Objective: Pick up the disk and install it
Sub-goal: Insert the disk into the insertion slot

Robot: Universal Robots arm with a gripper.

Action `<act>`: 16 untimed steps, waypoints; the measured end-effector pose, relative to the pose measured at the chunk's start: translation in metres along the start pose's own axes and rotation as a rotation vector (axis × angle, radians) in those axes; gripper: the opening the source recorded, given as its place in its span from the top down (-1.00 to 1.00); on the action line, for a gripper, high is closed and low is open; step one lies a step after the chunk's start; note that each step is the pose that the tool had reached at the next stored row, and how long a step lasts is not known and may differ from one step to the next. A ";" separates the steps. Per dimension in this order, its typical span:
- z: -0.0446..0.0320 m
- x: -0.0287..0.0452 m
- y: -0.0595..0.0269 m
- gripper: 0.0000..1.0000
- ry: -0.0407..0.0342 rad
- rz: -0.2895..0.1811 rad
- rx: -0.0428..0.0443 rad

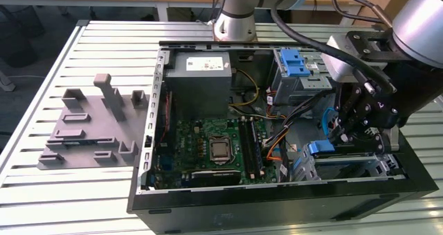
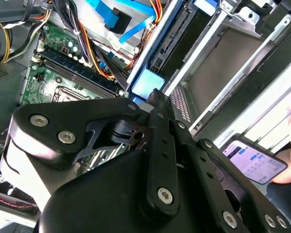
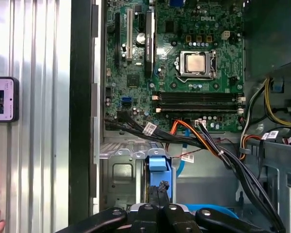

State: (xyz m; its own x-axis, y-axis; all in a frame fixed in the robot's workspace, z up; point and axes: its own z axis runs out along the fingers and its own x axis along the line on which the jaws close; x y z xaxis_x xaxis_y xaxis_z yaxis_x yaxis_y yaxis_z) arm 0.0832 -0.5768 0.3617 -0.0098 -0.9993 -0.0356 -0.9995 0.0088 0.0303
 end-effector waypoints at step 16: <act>0.0209 0.0008 -0.0006 0.79 0.0001 0.000 0.0000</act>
State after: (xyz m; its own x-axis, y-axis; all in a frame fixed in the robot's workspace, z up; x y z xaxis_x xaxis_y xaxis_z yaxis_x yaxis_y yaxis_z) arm 0.0832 -0.5769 0.3407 -0.0099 -0.9993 -0.0355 -0.9995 0.0088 0.0303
